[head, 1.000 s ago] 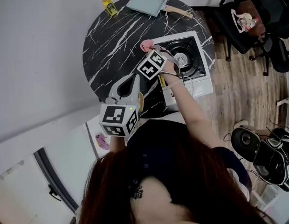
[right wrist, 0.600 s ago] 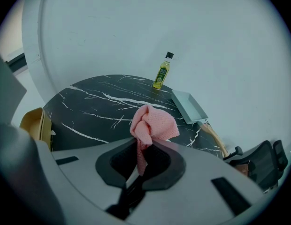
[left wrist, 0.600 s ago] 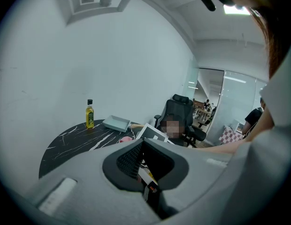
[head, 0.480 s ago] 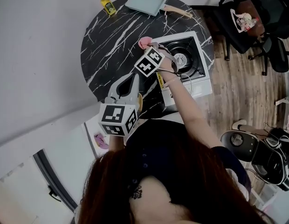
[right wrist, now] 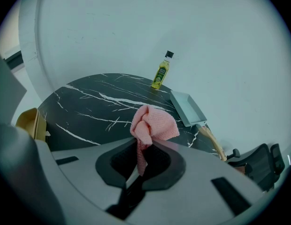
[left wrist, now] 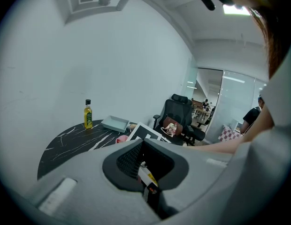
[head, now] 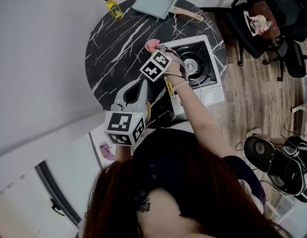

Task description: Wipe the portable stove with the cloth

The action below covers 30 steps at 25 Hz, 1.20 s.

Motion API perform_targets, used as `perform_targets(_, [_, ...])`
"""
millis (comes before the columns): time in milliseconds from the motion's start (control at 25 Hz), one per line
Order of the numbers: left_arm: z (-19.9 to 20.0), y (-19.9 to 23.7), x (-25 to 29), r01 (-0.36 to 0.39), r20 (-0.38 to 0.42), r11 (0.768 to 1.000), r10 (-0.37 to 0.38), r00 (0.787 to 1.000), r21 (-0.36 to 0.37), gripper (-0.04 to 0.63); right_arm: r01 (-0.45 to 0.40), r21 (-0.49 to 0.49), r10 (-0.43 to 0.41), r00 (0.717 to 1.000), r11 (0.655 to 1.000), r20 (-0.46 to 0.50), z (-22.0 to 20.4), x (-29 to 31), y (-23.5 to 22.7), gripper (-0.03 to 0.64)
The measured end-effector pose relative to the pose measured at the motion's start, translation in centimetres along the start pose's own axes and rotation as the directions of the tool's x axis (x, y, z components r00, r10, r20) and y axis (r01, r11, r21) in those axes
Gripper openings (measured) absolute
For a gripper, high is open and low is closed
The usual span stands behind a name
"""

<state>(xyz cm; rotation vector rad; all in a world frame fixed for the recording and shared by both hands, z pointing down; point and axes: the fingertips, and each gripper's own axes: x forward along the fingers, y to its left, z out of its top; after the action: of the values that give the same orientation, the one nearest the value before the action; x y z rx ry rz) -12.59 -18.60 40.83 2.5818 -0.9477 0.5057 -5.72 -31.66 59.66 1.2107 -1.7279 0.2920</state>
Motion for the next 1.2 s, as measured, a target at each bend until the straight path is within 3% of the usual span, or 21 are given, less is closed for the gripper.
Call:
perform_targets(760, [0.2,0.2,-0.4,-0.009,0.015,1.000,0.009,1.000,0.005,0.011,0.019,0.036,-0.019,1.000,0.999,-0.003,1.1,0.8,-1.0,0.034])
perform_targets(1040, [0.6,0.3,-0.3,-0.003,0.028,1.000,0.003,1.000,0.011,0.011,0.050,0.112,-0.064,0.991,0.992,0.122,2.6,-1.2,-2.7,0.035])
perform_targets(1200, [1.2,0.0,-0.3,-0.002,0.038,1.000,0.001,0.999,0.019,0.012,0.008,0.212,-0.051,0.978,0.977,0.202,3.5,-3.1,-3.4,0.035])
